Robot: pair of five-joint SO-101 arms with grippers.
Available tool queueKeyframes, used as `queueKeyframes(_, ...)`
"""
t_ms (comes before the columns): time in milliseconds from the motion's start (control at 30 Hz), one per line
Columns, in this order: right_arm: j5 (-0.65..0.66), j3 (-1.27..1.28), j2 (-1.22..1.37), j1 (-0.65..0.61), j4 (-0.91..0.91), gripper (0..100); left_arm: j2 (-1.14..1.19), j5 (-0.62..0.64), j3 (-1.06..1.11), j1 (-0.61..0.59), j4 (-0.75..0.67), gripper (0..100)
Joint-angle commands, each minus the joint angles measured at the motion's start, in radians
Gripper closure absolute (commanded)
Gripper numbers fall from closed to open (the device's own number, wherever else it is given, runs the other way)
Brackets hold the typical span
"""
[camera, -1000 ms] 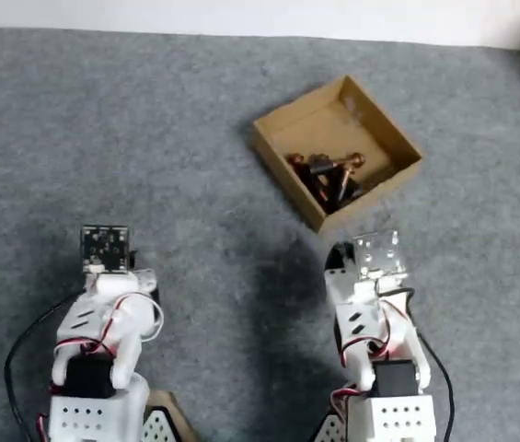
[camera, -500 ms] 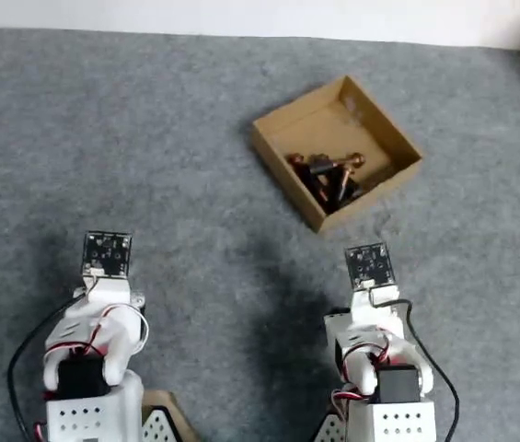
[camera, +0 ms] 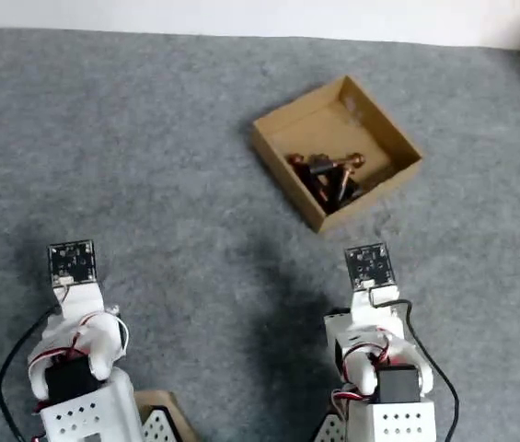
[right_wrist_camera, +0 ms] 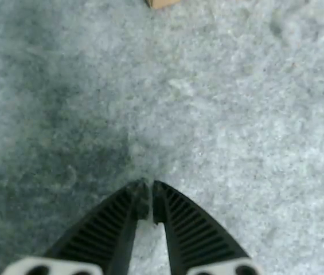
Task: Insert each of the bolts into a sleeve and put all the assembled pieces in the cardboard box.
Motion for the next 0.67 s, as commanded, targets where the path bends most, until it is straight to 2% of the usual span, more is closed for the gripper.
queueKeyframes(0, -0.002, 0.131, -0.012, 0.007, 0.005, 99.4, -0.005, -0.066, 0.021, -0.033, 0.009, 99)
queueKeyframes(633, -0.002, 0.131, -0.012, 0.007, 0.005, 99.4, -0.005, -0.084, 0.021, -0.065, 0.009, 99)
